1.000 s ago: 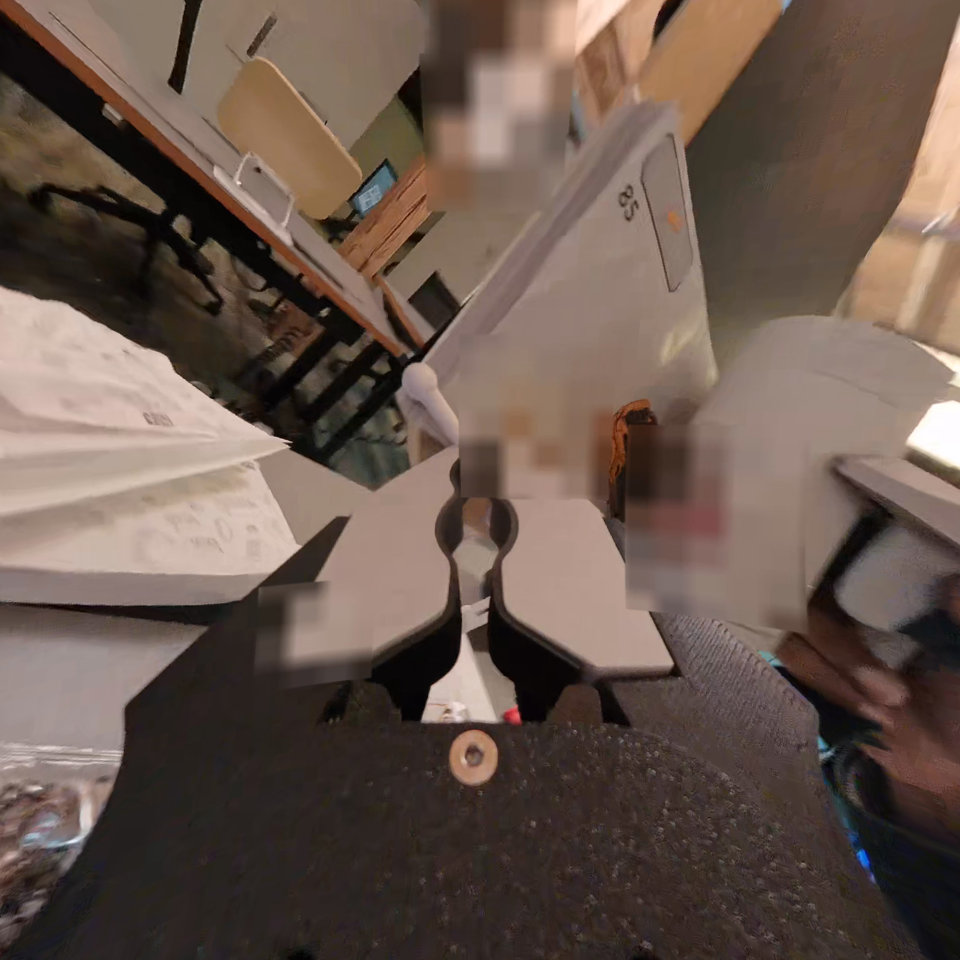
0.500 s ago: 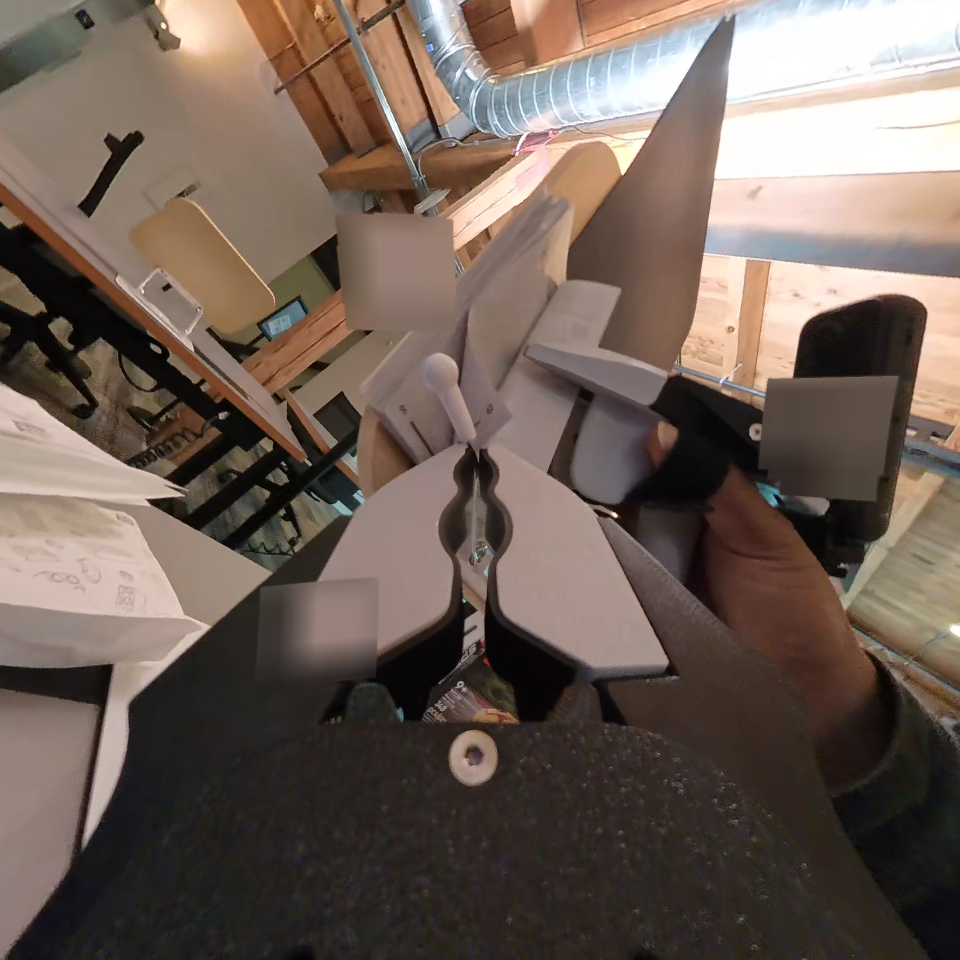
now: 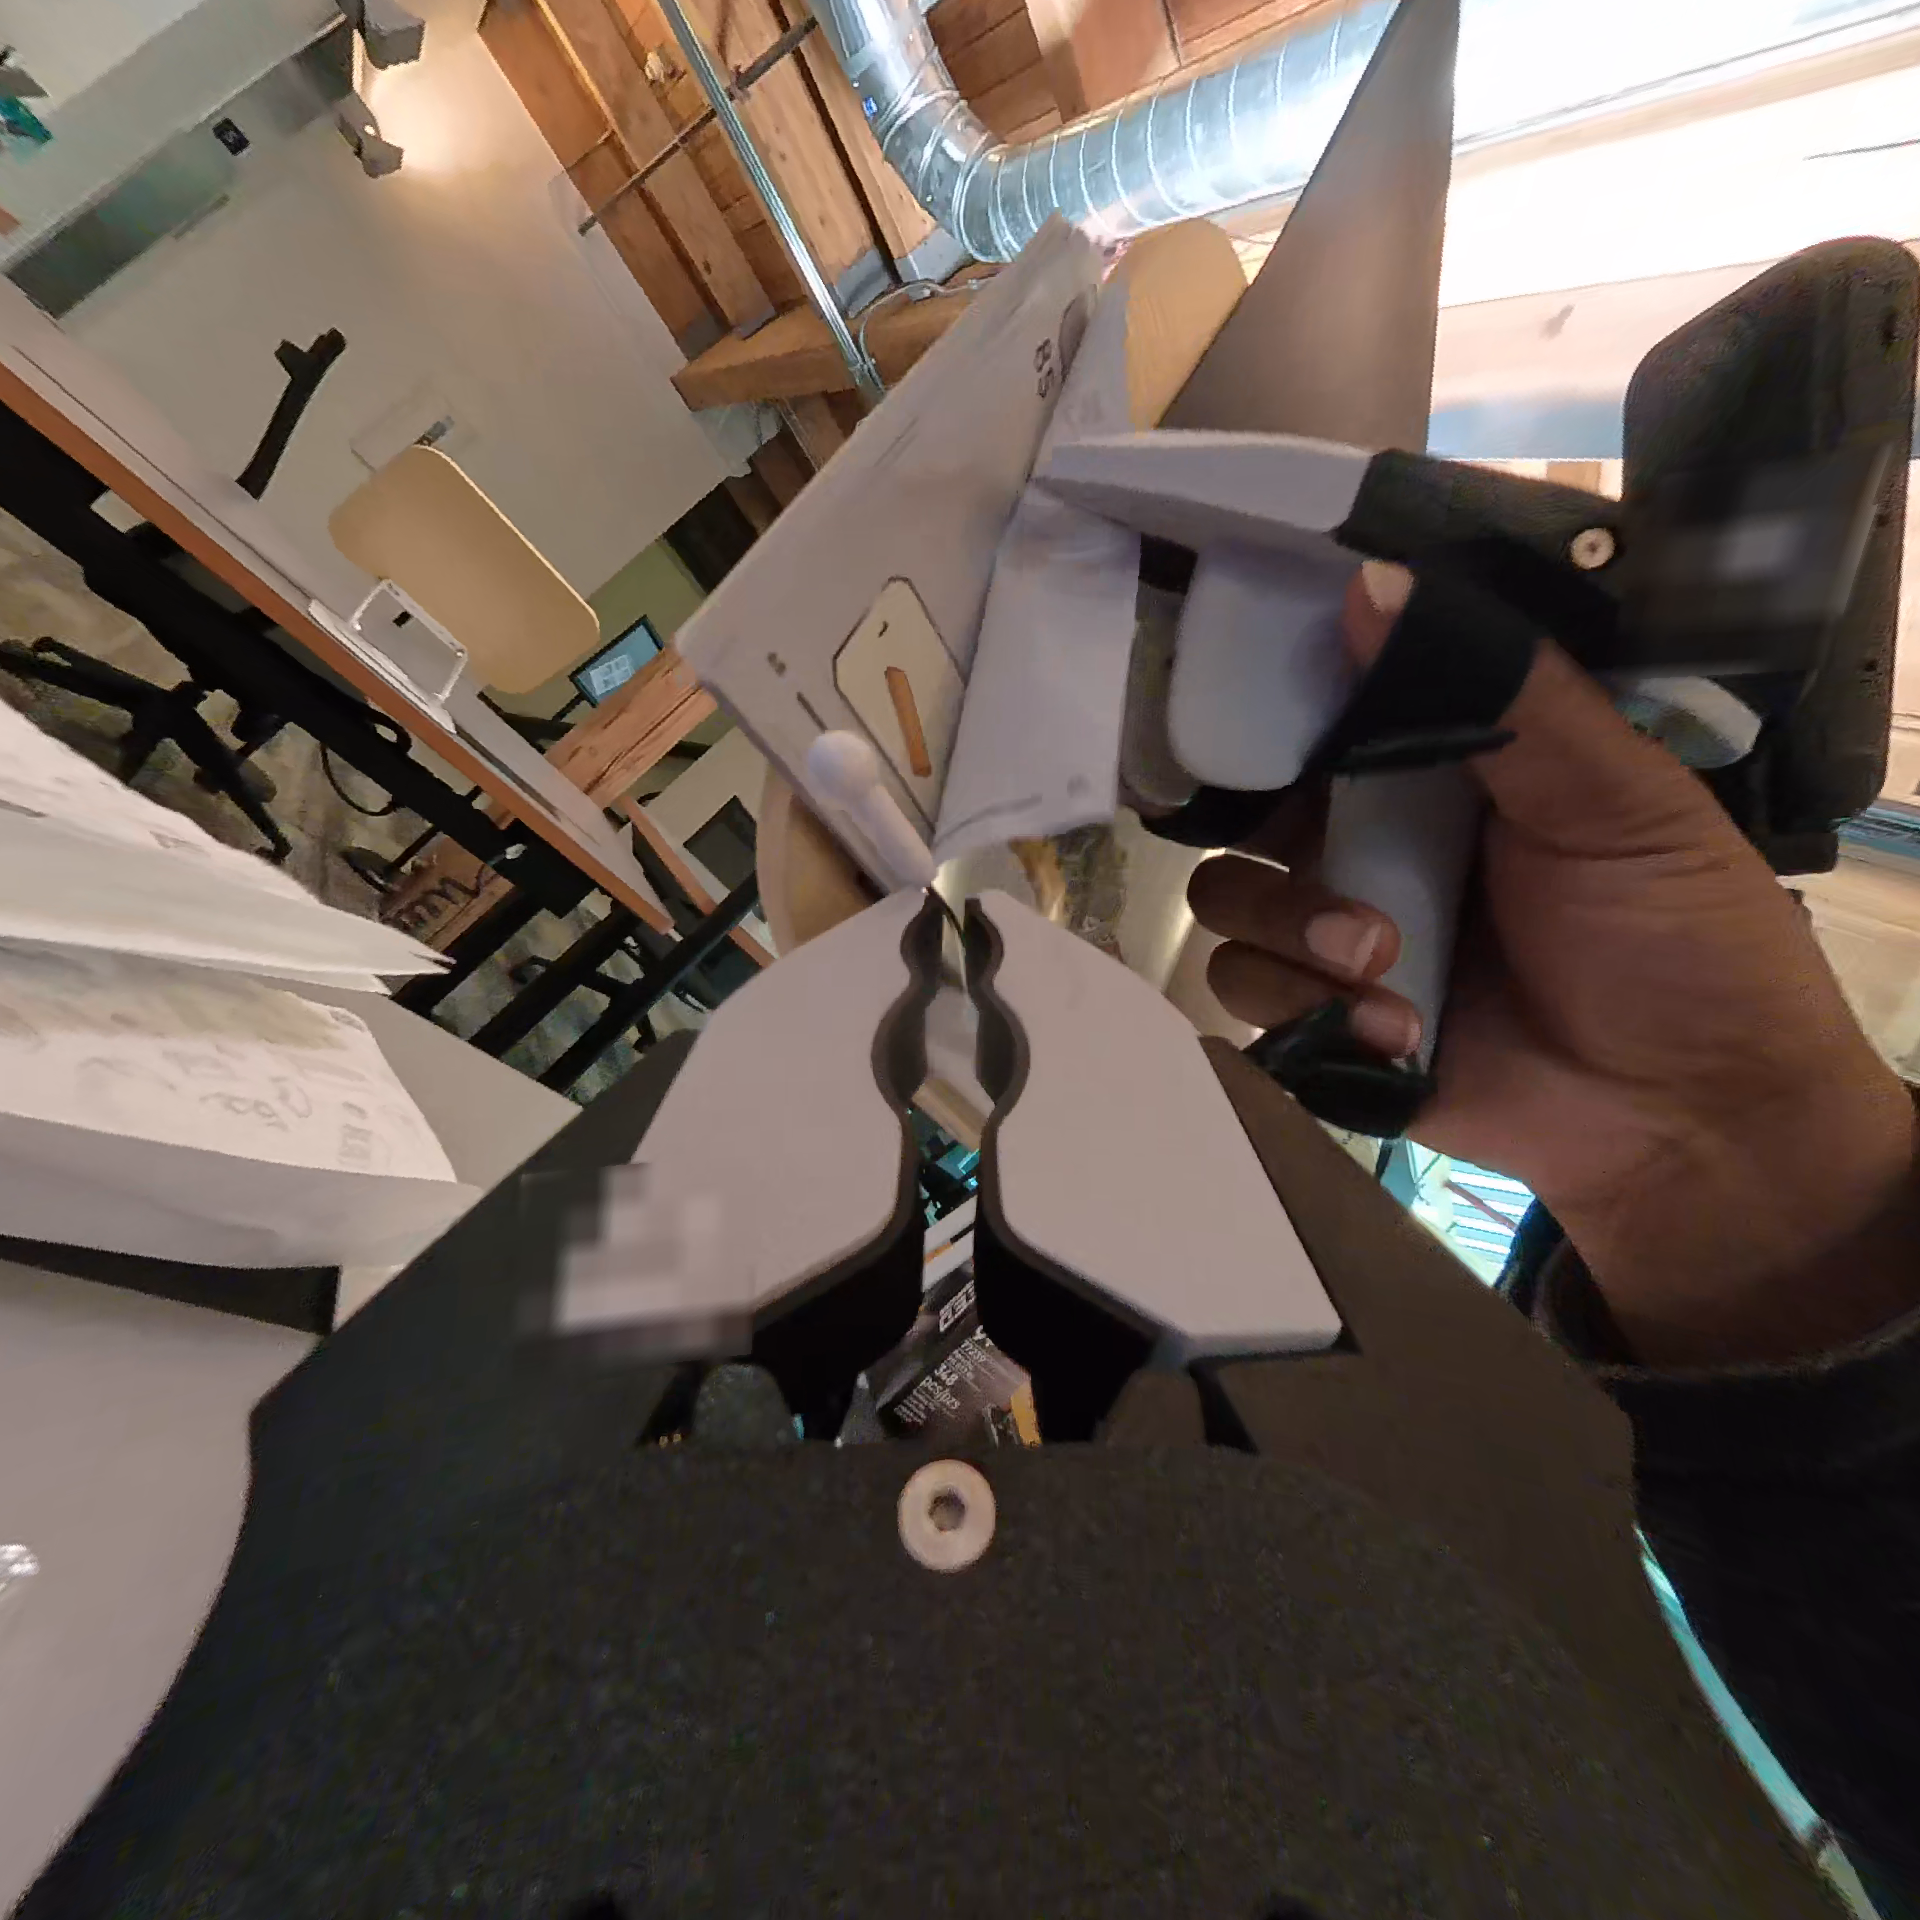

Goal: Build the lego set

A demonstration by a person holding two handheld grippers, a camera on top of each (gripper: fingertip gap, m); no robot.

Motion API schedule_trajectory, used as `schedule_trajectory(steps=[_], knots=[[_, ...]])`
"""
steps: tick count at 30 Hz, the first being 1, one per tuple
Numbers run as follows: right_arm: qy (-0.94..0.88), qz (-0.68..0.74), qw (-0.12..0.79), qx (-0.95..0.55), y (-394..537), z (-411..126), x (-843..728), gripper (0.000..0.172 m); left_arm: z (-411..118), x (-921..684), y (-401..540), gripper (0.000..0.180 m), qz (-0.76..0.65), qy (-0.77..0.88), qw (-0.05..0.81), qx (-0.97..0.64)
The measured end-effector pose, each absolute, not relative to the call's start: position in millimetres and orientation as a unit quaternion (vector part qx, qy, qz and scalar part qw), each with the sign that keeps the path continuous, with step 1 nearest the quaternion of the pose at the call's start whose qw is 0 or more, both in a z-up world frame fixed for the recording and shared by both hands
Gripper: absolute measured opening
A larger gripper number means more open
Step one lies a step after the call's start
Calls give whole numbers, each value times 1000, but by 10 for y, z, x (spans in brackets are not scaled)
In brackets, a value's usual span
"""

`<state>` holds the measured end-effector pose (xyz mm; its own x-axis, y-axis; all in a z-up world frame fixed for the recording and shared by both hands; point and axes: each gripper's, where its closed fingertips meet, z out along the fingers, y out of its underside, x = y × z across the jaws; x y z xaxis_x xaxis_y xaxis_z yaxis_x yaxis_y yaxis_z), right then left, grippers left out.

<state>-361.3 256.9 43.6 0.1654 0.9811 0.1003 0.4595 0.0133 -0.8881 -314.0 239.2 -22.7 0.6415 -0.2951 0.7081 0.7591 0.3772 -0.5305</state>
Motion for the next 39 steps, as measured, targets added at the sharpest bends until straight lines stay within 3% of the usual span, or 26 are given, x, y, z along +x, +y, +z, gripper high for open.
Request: schedule_trajectory(steps=[6,12,14,18,21,32,36,39], knots=[[-570,385,385,-615,2370,489,-3612,41,-294,-3140,2395,4,-359,-276,774,-442],[-591,459,369,-550,2164,677,-3327,42,-329,-3140,2400,5,-372,-281,769,-438],[-595,404,430,-546,2309,728,-3057,38,-317,-3143,2404,5,-370,-279,768,-441],[-582,140,576,-557,2977,591,-2114,13,-320,-3147,2414,5,-371,-281,765,-446],[-605,91,563,-556,3127,259,-2025,15,-316,-3151,2422,5,-371,-287,767,-439],[-642,-155,614,-432,3351,221,-2340,12,-227,-3080,2357,4,-324,-261,781,-465],[-653,-161,602,-430,3346,215,-2356,10,-75,-2991,2347,2,-253,-214,803,-495],[-657,-153,598,-433,3328,198,-2352,6,91,-2832,2399,2,-120,-101,810,-565]])
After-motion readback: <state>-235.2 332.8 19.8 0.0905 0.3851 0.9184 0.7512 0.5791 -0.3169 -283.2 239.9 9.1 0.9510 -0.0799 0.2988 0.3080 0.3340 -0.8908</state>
